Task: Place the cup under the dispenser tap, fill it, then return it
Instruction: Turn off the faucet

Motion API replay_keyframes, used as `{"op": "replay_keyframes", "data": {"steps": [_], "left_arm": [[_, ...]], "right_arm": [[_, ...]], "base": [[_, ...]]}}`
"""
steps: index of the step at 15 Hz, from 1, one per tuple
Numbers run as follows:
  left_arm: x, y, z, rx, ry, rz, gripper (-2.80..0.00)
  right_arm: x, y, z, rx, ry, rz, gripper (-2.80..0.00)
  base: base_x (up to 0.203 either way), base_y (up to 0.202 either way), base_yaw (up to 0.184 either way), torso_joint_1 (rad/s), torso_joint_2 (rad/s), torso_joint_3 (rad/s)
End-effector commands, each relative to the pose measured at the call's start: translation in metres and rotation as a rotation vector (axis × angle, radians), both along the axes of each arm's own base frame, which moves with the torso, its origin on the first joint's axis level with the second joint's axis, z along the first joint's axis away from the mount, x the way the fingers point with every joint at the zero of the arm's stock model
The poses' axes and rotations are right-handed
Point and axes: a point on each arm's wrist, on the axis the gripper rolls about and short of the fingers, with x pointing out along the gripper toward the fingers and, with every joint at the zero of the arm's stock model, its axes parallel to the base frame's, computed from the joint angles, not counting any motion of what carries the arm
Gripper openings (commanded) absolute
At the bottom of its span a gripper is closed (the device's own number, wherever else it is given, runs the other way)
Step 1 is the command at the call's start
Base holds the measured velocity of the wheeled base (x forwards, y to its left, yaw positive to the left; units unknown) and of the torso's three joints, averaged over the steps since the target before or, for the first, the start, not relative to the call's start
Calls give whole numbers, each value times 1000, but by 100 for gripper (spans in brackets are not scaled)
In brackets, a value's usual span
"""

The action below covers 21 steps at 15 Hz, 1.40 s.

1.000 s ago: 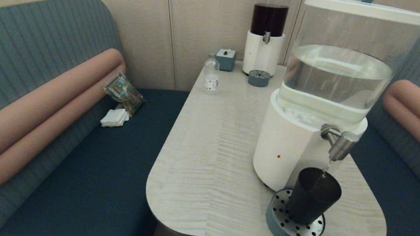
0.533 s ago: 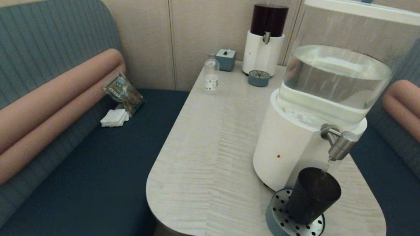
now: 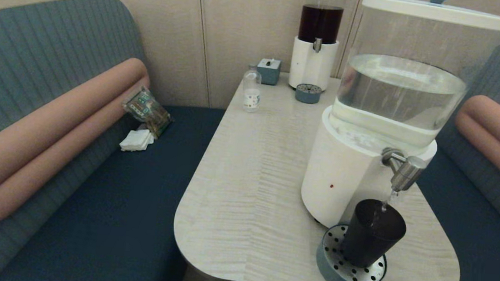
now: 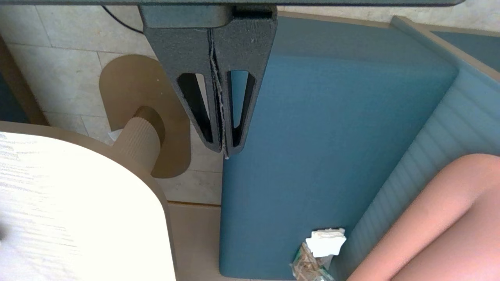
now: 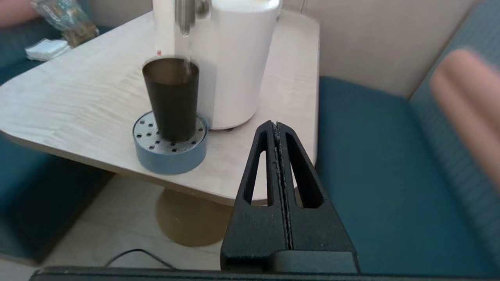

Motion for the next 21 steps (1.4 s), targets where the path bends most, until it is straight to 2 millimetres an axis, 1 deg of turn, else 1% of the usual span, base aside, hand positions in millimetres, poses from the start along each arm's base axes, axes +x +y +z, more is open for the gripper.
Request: {"op": "replay_keyframes", "data": {"steps": [1,2,5,7,9,17,18,19,20,21], "left_arm": [[0,0,0,-1,2,1,-280],[0,0,0,-1,2,1,-280],[0,0,0,-1,2,1,-280],[0,0,0,-1,2,0,-280],[0,0,0,-1,1,1,-280],[0,0,0,11,4,1,-280],[0,0,1,33,3,-2,-280],[-2,0,5,75,-6,-15,-280],[-4,-1,16,83,-32,-45,-280],[-7,-2,36,85,-55,-79,-280]], "right_arm": [[17,0,-31,27,48,-4,-280],[25,0,-43,32,71,-11,-280],[46,-1,-74,35,53,-26,-280],[51,-1,-83,42,40,-46,-280],[51,-1,-90,44,112,-55,-280],[51,-2,-91,36,127,-64,-280],[51,-2,-91,36,123,-64,-280],[51,-2,-91,38,122,-66,-280],[51,-2,-91,40,120,-66,-280],[51,-2,-91,41,120,-65,-280]], "base": [[0,0,0,0,0,0],[0,0,0,0,0,0],[0,0,0,0,0,0],[0,0,0,0,0,0],[0,0,0,0,0,0],[0,0,0,0,0,0],[0,0,0,0,0,0],[0,0,0,0,0,0],[0,0,0,0,0,0],[0,0,0,0,0,0]]}}
